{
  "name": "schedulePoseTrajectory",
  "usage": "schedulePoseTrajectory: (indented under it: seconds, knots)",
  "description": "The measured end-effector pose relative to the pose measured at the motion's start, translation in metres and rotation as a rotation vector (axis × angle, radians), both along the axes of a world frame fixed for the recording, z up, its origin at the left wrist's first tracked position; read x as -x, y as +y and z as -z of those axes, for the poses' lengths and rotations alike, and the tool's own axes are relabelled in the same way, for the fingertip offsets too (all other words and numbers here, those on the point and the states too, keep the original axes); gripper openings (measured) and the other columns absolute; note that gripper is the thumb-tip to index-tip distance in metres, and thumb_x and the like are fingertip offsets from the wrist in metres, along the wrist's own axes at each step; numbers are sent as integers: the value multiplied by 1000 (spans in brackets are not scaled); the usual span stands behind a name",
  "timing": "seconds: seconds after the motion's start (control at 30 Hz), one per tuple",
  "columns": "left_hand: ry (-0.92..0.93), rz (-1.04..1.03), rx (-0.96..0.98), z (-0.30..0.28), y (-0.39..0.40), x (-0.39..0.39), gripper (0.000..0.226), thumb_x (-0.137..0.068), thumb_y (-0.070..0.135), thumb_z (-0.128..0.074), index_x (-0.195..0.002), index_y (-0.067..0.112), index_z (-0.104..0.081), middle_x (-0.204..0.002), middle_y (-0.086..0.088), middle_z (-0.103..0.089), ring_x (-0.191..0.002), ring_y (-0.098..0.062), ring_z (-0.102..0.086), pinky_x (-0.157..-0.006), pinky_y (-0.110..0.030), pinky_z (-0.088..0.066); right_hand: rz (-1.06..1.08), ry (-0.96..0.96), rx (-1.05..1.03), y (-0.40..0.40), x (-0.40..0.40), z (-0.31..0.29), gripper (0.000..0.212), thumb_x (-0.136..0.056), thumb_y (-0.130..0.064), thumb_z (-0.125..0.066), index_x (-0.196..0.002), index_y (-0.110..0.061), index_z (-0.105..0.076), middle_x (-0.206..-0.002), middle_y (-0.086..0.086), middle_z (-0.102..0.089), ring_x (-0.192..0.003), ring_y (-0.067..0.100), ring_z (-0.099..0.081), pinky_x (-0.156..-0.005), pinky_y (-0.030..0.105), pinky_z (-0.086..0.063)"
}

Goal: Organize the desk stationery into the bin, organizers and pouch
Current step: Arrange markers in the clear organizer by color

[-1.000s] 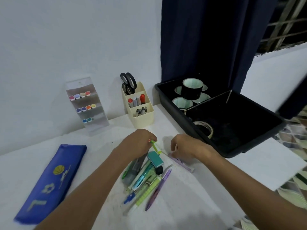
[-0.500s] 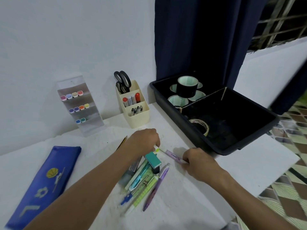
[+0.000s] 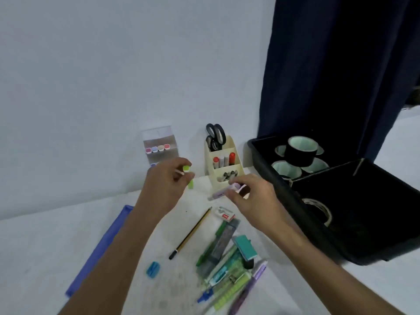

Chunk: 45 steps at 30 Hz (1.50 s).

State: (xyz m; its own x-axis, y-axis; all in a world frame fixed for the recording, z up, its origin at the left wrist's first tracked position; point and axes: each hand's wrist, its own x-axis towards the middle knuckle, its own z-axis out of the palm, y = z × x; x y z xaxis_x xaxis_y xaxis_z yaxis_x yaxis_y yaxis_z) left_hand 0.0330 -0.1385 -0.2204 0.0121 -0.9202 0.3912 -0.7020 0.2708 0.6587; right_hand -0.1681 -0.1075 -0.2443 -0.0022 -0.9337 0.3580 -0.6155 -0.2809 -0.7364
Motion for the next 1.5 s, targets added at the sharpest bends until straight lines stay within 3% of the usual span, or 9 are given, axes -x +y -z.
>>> schedulePoseTrajectory:
  seconds: [0.13, 0.27, 0.6, 0.73, 0.87, 1.03, 1.27, 1.37, 1.5]
  knots:
    - [-45, -122, 131, 5, 7, -34, 20, -81, 15, -72, -100, 16, -70, -95, -4, -66, -75, -17, -68, -78, -28, -55, -106, -52, 100, -28, -47, -6, 12, -82, -14, -73, -94, -11, -73, -92, 1, -63, -67, 5, -49, -72, 3, -41]
    - [-61, -171, 221, 14, 4, -52, 18, -81, 10, -71, -99, 11, -69, -94, -1, -61, -73, -10, -62, -70, 0, -42, -182, -45, 171, -52, -78, -3, 13, -85, -14, -70, -97, -11, -71, -92, 1, -59, -70, 5, -54, -69, 2, -40]
    - [-148, -136, 175, 51, -31, -45, 19, -83, 6, -69, -102, 7, -69, -92, -8, -65, -71, -7, -49, -69, 4, -36, -270, 260, 251, -98, -109, 38, 22, -90, -10, -61, -111, -11, -68, -107, 6, -65, -95, 23, -59, -75, 30, -51]
    - [-183, -141, 104, 62, -45, -44, 27, -85, 12, -69, -111, 8, -68, -106, -10, -70, -88, -20, -64, -82, -8, -37, -276, 240, 184, -109, -117, 47, 26, -92, -11, -59, -117, -14, -67, -115, 4, -68, -101, 22, -62, -86, 30, -50]
    - [-229, -112, 35, 69, -58, -45, 30, -89, 14, -63, -119, 9, -64, -116, -11, -67, -101, -27, -64, -90, -18, -38, -278, 240, 114, -117, -123, 54, 20, -91, -12, -59, -110, -13, -68, -109, 5, -71, -96, 23, -65, -88, 25, -48]
    - [-216, -137, -10, 74, -64, -46, 29, -88, 6, -62, -115, -2, -64, -111, -22, -67, -96, -41, -64, -93, -42, -48, -274, 252, 31, -123, -126, 59, 24, -94, -17, -56, -116, -13, -65, -117, 6, -68, -103, 22, -64, -97, 24, -43]
    - [-265, -201, -243, 77, -78, -46, 31, -96, 16, -50, -124, 4, -56, -122, -17, -60, -109, -31, -58, -96, -41, -44, -264, 306, 8, -129, -127, 61, 24, -95, -14, -54, -117, -14, -64, -117, 6, -68, -103, 23, -63, -94, 26, -46]
    - [-329, -183, -75, 81, -70, -48, 25, -94, 22, -51, -115, 13, -62, -113, -5, -64, -99, -25, -61, -82, -41, -52, -253, 339, -6, -130, -128, 63, 24, -96, -12, -52, -117, -15, -64, -116, 6, -68, -102, 24, -63, -91, 28, -47]
    - [-321, -252, -236, 83, -84, -48, 29, -96, 23, -51, -123, 14, -56, -119, -9, -64, -102, -24, -62, -93, -31, -45, -260, 369, 12, -131, -130, 66, 24, -96, -11, -52, -116, -14, -63, -115, 7, -68, -100, 25, -64, -90, 32, -50]
